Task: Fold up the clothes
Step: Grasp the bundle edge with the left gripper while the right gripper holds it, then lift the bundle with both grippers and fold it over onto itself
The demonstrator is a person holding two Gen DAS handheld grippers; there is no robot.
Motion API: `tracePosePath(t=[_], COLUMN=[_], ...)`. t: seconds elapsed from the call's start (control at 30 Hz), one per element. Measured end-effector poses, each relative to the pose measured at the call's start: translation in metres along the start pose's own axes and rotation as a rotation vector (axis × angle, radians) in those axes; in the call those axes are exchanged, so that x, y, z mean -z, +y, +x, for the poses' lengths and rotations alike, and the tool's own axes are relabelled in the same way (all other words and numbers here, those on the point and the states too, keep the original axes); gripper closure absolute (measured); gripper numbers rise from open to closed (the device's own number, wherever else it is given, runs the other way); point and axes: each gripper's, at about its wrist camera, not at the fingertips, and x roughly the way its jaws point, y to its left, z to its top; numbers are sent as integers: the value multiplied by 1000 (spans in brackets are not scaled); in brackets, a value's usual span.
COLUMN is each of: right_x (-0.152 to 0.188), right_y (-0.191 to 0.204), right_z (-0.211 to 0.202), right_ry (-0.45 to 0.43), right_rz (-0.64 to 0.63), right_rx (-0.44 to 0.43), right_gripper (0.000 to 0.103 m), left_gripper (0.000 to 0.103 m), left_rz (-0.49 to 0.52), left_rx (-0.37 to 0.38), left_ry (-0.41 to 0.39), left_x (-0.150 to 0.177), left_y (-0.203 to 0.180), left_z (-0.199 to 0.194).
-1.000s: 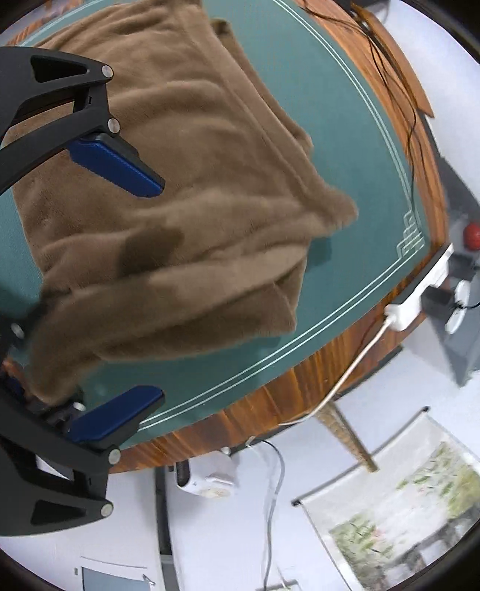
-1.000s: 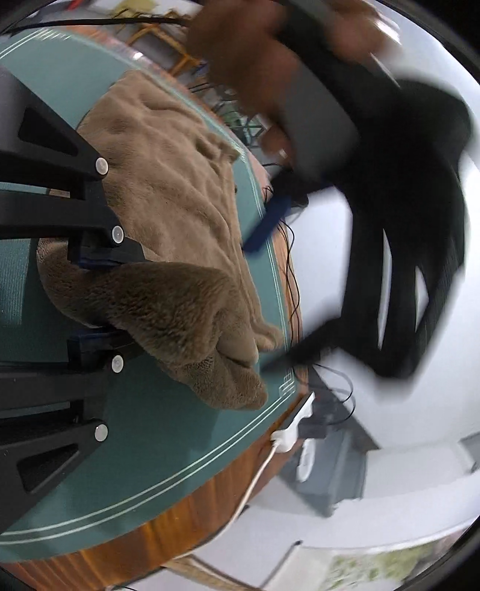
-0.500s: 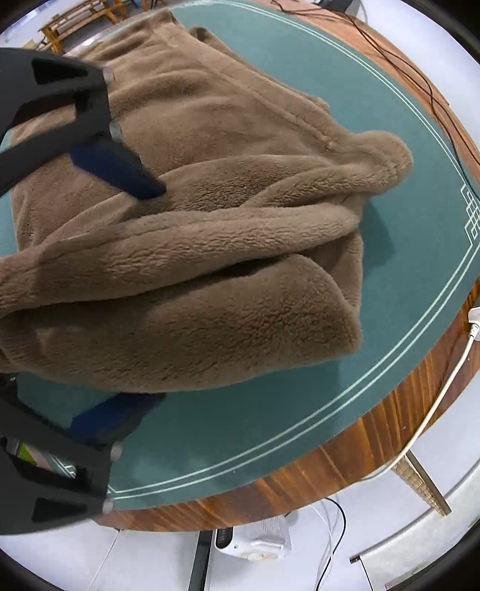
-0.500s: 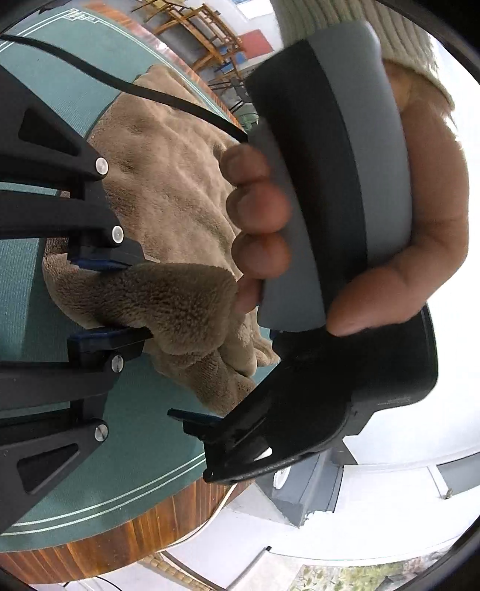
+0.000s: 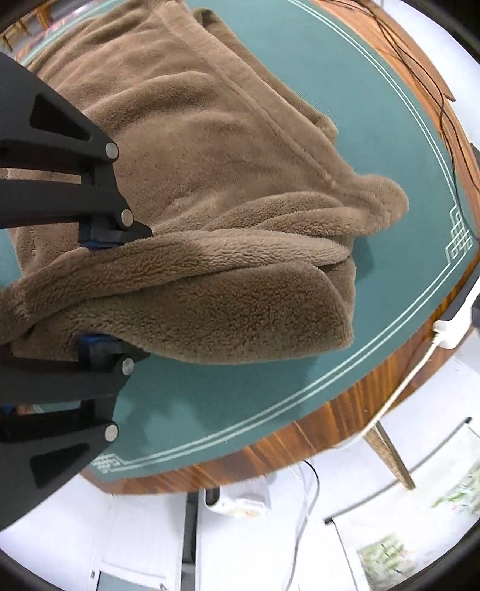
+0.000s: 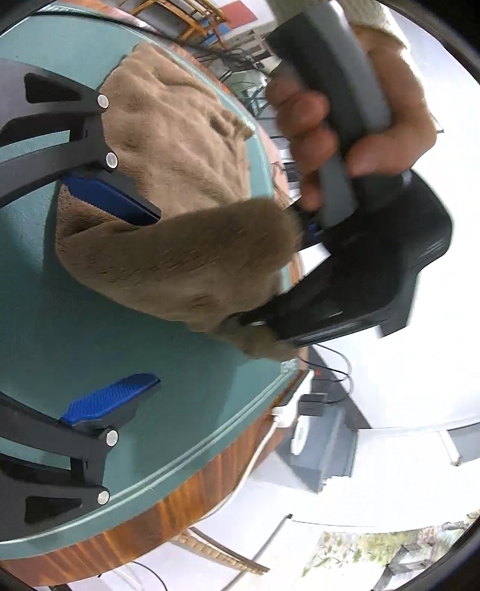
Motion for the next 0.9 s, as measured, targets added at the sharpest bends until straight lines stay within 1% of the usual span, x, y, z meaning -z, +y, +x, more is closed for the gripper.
tracePosePath(t=[0.1, 0.13, 0.17, 0.2, 0.23, 0.37, 0.43, 0.57, 0.67, 0.77, 0.9], right_x=[-9, -13, -22, -28, -32, -49, -58, -71, -77, -77, -69], right_y=[3, 7, 11, 17, 24, 60, 81, 132, 175, 213, 256], right_z=[8, 10, 12, 13, 14, 10, 3, -5, -10, -7, 5], right_ry=[6, 4, -1, -4, -7, -42, -68, -105, -128, -128, -92], right_rz=[52, 56, 46, 29, 13, -39, -69, -144, -222, -283, -349], right_rx=[-33, -41, -41, -38, -36, -42, -50, -100, -145, -197, -257], right_gripper=[19, 20, 24, 47, 65, 69, 69, 69, 69, 69, 69], left_gripper=[68, 68, 68, 68, 71, 72, 75, 75, 75, 75, 75], left_rz=[-18, -24, -31, -39, -45, -79, -97, -146, -207, -284, -378], left_rx=[50, 67, 83, 98, 109, 161, 189, 230, 256, 274, 271], left_ry=[-25, -34, -43, -56, -71, -135, -170, -247, -297, -342, -387], left_x=[7, 10, 14, 17, 20, 33, 47, 78, 108, 145, 189], left_y=[13, 18, 22, 29, 35, 67, 87, 136, 183, 239, 297], left_z=[-16, -22, -28, -34, -42, -76, -97, -133, -157, -173, -173])
